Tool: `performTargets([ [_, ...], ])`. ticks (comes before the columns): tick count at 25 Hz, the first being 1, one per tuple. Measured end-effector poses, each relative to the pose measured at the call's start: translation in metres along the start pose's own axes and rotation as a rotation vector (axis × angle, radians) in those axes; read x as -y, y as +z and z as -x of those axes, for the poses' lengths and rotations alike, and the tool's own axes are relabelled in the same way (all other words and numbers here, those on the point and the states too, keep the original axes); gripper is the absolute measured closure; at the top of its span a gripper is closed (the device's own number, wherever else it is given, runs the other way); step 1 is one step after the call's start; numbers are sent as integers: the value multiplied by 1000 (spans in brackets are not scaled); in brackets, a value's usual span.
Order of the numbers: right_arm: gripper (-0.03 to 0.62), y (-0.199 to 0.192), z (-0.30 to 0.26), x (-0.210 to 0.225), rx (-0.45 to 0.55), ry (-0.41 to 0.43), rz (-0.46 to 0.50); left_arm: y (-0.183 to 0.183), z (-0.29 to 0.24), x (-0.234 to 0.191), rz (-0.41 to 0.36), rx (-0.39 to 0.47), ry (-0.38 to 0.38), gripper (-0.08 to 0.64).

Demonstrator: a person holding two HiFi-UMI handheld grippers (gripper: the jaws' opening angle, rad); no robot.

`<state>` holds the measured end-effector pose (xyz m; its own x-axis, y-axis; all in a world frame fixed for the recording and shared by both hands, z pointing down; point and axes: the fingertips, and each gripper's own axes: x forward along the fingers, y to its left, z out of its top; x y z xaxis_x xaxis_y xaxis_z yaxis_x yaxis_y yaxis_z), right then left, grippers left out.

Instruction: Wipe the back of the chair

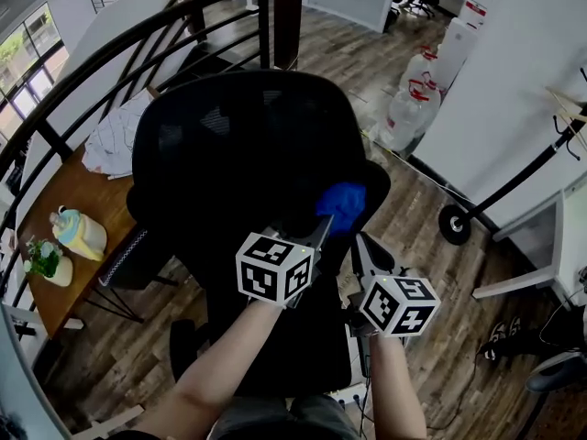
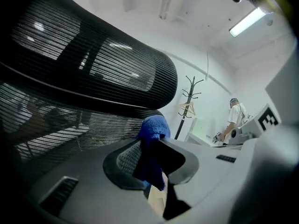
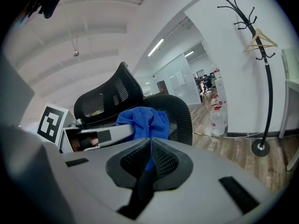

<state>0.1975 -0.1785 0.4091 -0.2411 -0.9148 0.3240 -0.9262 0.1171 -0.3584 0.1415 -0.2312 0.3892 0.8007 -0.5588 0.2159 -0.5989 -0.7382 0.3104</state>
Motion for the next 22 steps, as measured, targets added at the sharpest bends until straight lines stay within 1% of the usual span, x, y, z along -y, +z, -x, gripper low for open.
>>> performTargets([
  [5, 563, 0, -5, -17, -21, 46, 24, 4, 11, -8, 15, 16, 34, 482],
  [14, 563, -4, -25, -56, -44, 125, 43, 13, 46, -41, 24, 47, 104, 482],
  [22, 563, -8, -45, -106, -55, 219, 46, 19, 89, -78, 32, 79, 190, 482],
])
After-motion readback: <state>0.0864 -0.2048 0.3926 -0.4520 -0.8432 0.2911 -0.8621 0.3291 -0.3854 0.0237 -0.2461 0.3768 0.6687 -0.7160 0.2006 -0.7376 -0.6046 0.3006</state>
